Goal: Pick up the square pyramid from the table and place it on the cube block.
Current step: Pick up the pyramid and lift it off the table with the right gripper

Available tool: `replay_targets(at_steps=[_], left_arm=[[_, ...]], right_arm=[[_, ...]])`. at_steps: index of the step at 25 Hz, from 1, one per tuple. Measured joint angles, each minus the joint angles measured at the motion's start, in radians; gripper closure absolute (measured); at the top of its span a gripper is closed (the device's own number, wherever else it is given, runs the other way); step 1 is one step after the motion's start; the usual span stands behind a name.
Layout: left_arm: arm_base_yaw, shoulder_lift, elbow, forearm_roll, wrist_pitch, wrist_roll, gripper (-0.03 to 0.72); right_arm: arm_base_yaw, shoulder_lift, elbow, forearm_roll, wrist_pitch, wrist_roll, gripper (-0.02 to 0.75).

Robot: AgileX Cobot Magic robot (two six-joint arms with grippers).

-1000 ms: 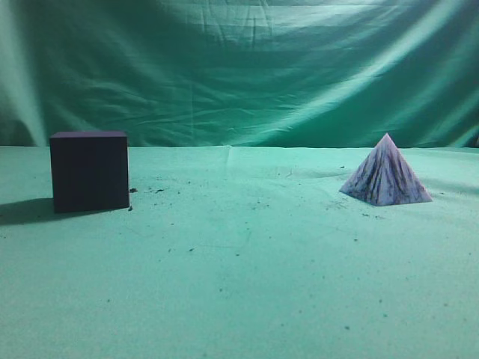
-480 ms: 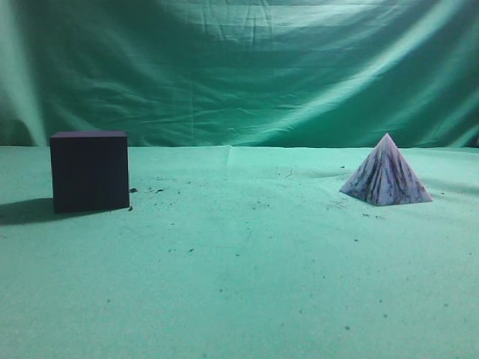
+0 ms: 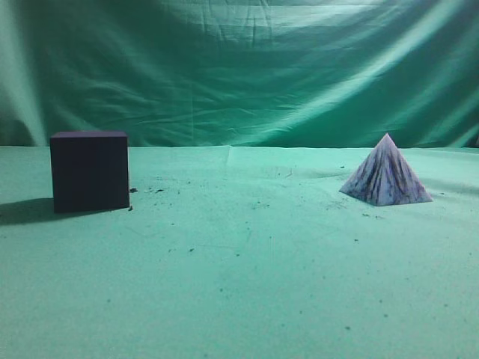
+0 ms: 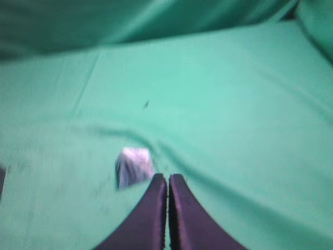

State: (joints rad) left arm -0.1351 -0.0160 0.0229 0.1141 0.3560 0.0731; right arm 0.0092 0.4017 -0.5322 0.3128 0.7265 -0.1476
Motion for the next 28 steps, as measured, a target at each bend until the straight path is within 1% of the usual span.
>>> replay_targets(at_steps=[3,5,7,9,11,14,16,20,21,22,23,25,28], left_arm=[[0.000,0.000,0.000,0.000,0.000,0.000,0.688],[0.000,0.000,0.000,0.000,0.000,0.000,0.688],[0.000,0.000,0.000,0.000,0.000,0.000,0.688],[0.000,0.000,0.000,0.000,0.000,0.000,0.688],[0.000,0.000,0.000,0.000,0.000,0.000,0.688],[0.000,0.000,0.000,0.000,0.000,0.000,0.688],[0.000,0.000,0.000,0.000,0.000,0.000,0.688],[0.000,0.000,0.000,0.000,0.000,0.000,0.688],[0.000,0.000,0.000,0.000,0.000,0.000,0.688],[0.000,0.000,0.000,0.000,0.000,0.000,0.688],[0.000,0.000,0.000,0.000,0.000,0.000,0.688],[0.000,0.000,0.000,0.000,0.000,0.000,0.688],[0.000,0.000,0.000,0.000,0.000,0.000,0.688]], right_arm=[[0.000,0.145,-0.097,0.024,0.146,-0.108,0.738],[0.016,0.241,-0.154,0.013,0.189,-0.119,0.738],[0.073,0.339,-0.194,-0.006,0.200,-0.115,0.738],[0.149,0.431,-0.230,-0.038,0.206,-0.090,0.738],[0.237,0.540,-0.271,-0.110,0.208,-0.039,0.738],[0.334,0.702,-0.336,-0.236,0.221,0.072,0.738],[0.370,0.800,-0.384,-0.270,0.221,0.099,0.738],[0.413,0.977,-0.477,-0.281,0.179,0.111,0.738],[0.421,1.015,-0.496,-0.279,0.164,0.111,0.689],[0.431,1.052,-0.512,-0.277,0.155,0.111,0.689],[0.439,1.080,-0.527,-0.277,0.148,0.111,0.623],[0.456,1.144,-0.552,-0.275,0.136,0.111,0.519],[0.472,1.221,-0.586,-0.273,0.127,0.111,0.302]])
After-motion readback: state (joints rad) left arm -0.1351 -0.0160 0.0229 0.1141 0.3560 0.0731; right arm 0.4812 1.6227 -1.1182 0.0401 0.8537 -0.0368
